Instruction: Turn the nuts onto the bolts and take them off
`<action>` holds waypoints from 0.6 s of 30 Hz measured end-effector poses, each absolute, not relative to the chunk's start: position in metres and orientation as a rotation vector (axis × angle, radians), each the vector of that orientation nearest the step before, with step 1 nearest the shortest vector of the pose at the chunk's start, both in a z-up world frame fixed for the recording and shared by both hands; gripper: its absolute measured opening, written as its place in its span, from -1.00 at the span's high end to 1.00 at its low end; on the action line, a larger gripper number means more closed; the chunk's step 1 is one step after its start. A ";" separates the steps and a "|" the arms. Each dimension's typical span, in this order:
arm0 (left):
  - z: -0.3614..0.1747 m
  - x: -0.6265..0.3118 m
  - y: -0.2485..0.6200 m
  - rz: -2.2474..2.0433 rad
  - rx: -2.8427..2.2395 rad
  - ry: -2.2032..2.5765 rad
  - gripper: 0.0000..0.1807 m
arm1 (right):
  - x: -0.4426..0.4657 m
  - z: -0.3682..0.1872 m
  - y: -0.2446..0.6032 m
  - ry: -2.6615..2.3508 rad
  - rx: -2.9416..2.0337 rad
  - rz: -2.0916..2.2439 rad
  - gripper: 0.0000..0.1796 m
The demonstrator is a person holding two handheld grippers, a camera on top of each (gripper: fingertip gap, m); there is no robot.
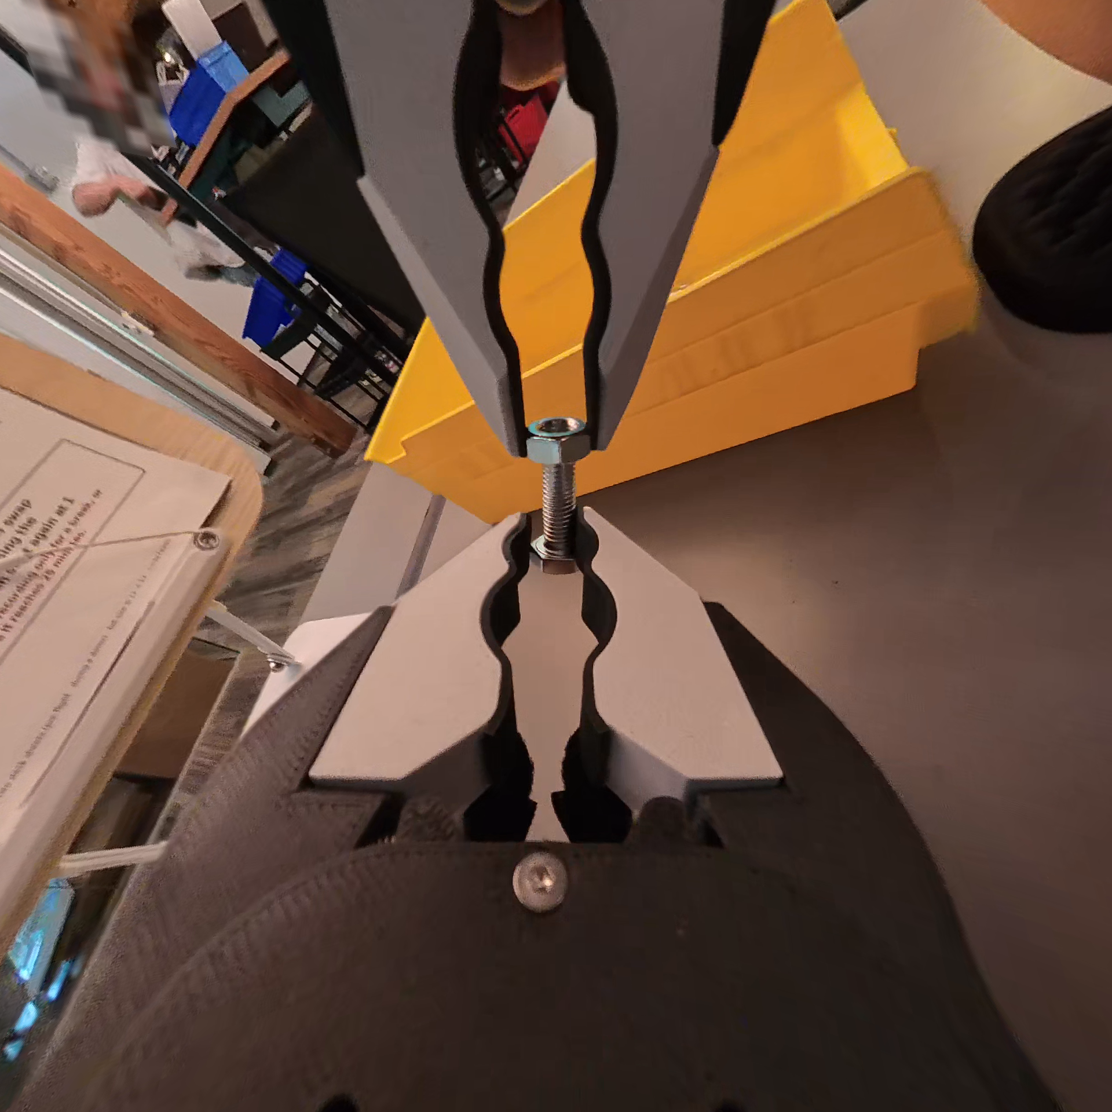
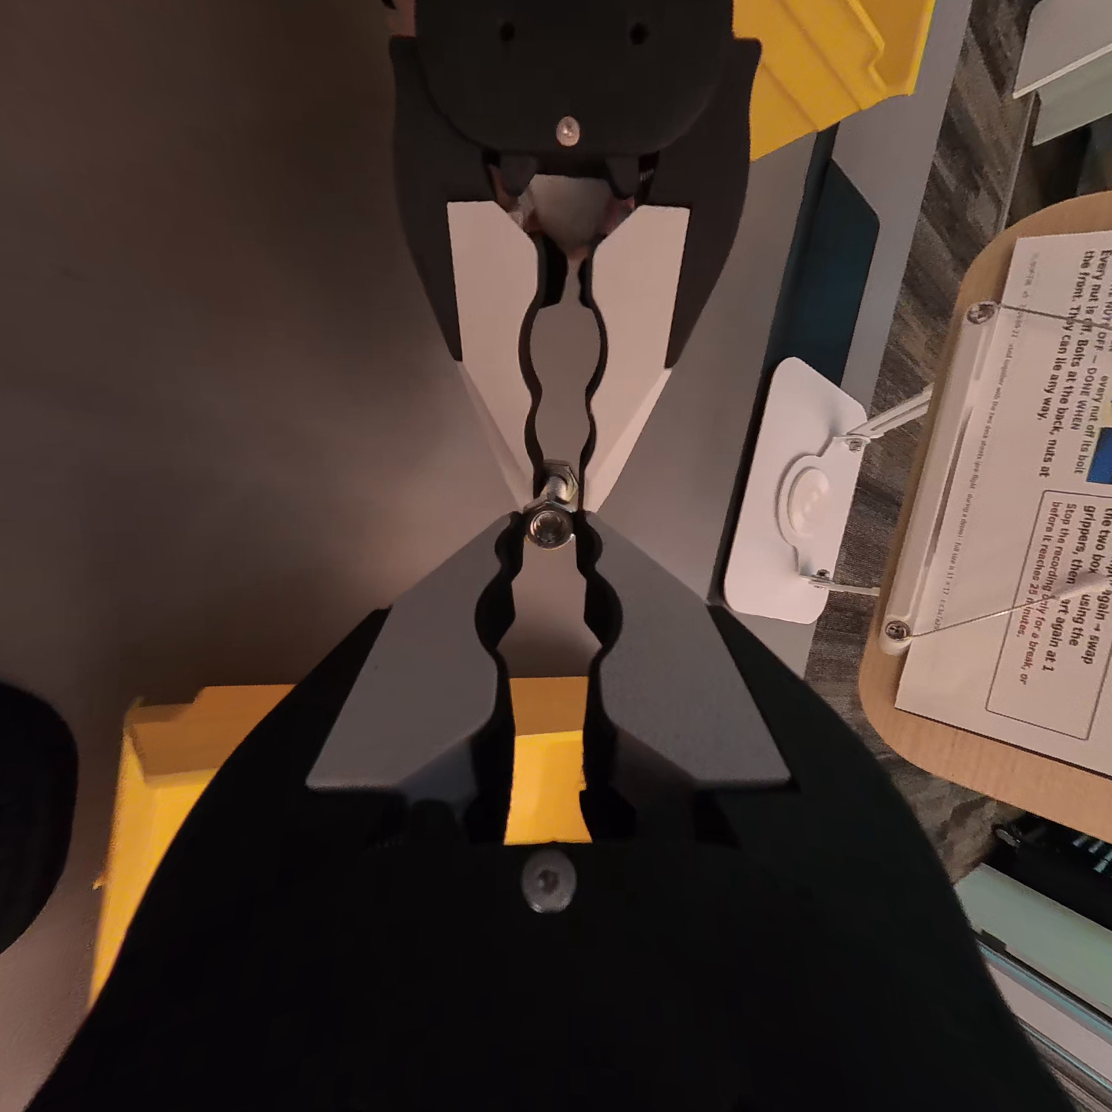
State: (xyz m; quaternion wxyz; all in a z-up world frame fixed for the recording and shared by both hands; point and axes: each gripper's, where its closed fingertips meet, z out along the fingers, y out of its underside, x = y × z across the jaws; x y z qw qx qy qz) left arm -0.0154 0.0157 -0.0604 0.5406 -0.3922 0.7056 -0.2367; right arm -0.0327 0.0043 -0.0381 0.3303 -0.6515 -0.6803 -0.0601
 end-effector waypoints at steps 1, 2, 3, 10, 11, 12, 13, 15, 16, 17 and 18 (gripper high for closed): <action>-0.061 -0.016 0.013 -0.552 -0.910 1.694 0.86 | -0.033 -0.039 0.001 -1.792 -1.709 -0.148 0.82; -0.061 -0.016 0.009 -0.547 -0.893 1.711 0.87 | -0.034 -0.039 -0.003 -1.807 -1.706 -0.148 0.82; -0.061 -0.016 0.007 -0.542 -0.879 1.719 0.86 | -0.033 -0.039 -0.005 -1.817 -1.701 -0.157 0.82; -0.054 -0.018 0.007 -0.587 -0.906 1.702 0.87 | -0.037 -0.029 -0.003 -1.769 -1.671 -0.139 0.82; -0.053 -0.019 0.005 -0.634 -0.918 1.710 0.87 | -0.038 -0.028 -0.004 -1.770 -1.656 -0.137 0.82; -0.052 -0.019 0.003 -0.681 -0.930 1.719 0.87 | -0.038 -0.026 -0.005 -1.772 -1.643 -0.138 0.82; -0.050 -0.020 0.000 -0.722 -0.938 1.729 0.87 | -0.039 -0.025 -0.007 -1.769 -1.642 -0.133 0.82; -0.048 -0.021 -0.001 -0.745 -0.944 1.733 0.87 | -0.039 -0.023 -0.006 -1.730 -1.680 -0.119 0.82; -0.047 -0.021 0.001 -0.724 -0.944 1.717 0.87 | -0.039 -0.022 -0.004 -1.698 -1.710 -0.111 0.82; -0.046 -0.021 0.003 -0.691 -0.938 1.707 0.87 | -0.038 -0.022 -0.002 -1.664 -1.755 -0.086 0.83; -0.046 -0.021 0.005 -0.651 -0.929 1.709 0.87 | -0.038 -0.023 -0.002 -1.631 -1.806 -0.054 0.83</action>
